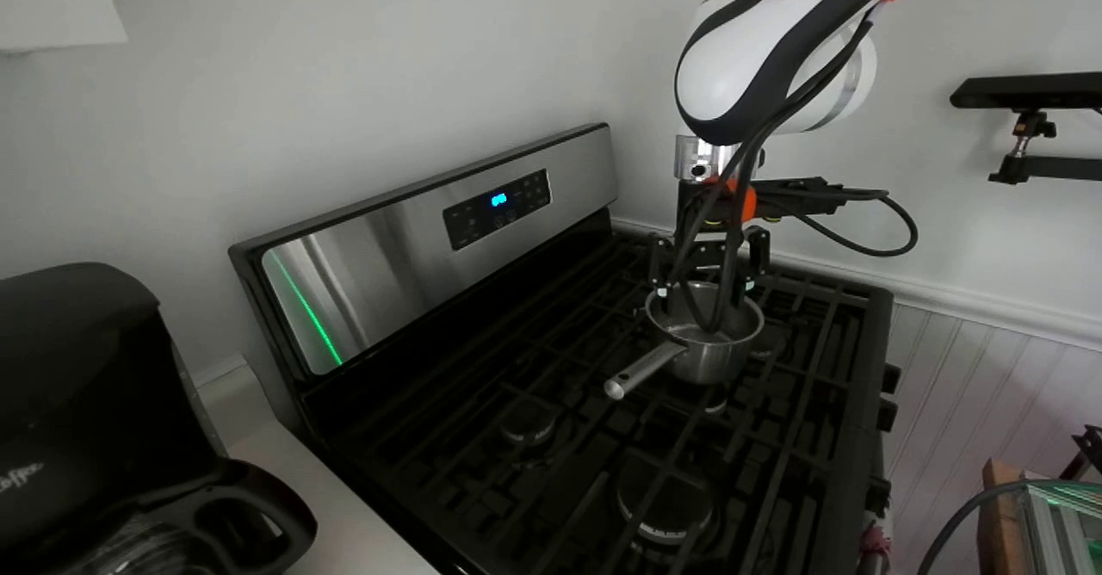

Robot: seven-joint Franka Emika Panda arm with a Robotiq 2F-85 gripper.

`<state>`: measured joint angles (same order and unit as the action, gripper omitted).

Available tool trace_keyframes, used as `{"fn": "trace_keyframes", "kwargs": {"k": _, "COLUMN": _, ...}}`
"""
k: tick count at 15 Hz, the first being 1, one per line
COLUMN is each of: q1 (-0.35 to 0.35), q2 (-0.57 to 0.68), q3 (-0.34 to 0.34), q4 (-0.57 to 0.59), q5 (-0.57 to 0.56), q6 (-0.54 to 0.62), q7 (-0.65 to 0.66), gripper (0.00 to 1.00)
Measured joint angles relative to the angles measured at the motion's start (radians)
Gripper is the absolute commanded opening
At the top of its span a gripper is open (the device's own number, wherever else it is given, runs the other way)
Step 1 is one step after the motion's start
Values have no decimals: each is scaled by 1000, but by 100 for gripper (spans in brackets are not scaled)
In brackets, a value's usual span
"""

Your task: Pick up the pot on the stove and put it on the front left plate of the stove

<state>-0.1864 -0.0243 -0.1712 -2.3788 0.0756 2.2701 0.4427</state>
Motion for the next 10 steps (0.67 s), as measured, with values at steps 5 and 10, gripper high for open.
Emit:
{"fn": "trace_keyframes", "kwargs": {"k": 5, "q1": -20, "q2": 19, "q3": -34, "q4": -20, "q5": 1, "q6": 39, "q7": 5, "gripper": 100}}
{"fn": "trace_keyframes", "kwargs": {"k": 10, "q1": -24, "q2": 26, "q3": -53, "q4": -57, "q5": 9, "q6": 93, "q7": 5, "gripper": 100}}
